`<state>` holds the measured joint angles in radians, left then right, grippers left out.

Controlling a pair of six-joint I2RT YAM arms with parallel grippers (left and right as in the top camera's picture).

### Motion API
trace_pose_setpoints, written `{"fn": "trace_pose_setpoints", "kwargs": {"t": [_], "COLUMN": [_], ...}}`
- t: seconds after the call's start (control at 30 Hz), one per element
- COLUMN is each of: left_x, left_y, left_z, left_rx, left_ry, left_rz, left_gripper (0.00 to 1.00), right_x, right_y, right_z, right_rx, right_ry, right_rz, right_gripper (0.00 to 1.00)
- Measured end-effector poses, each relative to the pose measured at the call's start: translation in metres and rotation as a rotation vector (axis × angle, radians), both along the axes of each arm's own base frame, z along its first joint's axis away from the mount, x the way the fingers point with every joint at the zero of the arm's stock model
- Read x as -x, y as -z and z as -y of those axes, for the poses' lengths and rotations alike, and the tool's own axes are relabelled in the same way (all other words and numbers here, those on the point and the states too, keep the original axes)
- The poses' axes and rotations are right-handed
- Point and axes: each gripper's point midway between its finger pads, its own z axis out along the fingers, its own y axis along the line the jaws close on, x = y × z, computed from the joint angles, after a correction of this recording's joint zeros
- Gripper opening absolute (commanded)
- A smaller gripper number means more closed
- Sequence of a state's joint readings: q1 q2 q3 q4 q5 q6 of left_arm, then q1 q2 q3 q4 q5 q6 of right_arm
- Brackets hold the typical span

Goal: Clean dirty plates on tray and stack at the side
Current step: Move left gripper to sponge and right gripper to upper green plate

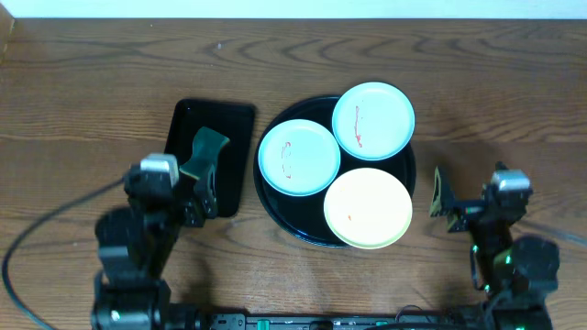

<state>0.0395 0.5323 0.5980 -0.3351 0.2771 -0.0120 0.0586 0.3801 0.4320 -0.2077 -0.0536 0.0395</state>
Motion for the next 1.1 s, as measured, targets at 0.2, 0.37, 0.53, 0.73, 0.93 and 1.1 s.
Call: {"fn": "trace_pose_setpoints", "kwargs": {"t": [0.2, 0.37, 0.53, 0.73, 0.93, 1.1], "left_x": [-0.017, -0.023, -0.030, -0.040, -0.047, -0.051], "left_y": [-0.008, -0.015, -0.019, -0.006, -0.008, -0.010], "left_z": [0.003, 0.015, 0.030, 0.034, 0.038, 0.038], "left_rx": [0.036, 0.081, 0.152, 0.176, 0.210, 0.224], "left_ry": [0.012, 0.074, 0.145, 0.172, 0.174, 0.167], "left_rz": [-0.237, -0.450, -0.670, -0.766, -0.753, -0.741], "left_gripper": [0.87, 0.87, 0.87, 0.87, 0.87, 0.87], "right_x": [-0.024, -0.037, -0.052, -0.073, -0.080, -0.084], "right_y": [-0.008, -0.003, -0.011, -0.025, -0.036, -0.036], "right_z": [-0.001, -0.005, -0.012, -0.022, -0.055, -0.074], "right_rx": [0.022, 0.050, 0.078, 0.069, -0.038, -0.133], "right_ry": [-0.003, -0.025, -0.078, -0.138, -0.305, -0.340], "right_rz": [-0.196, -0.433, -0.639, -0.675, -0.627, -0.648], "right_gripper": [0.99, 0.99, 0.99, 0.99, 0.87, 0.79]}}
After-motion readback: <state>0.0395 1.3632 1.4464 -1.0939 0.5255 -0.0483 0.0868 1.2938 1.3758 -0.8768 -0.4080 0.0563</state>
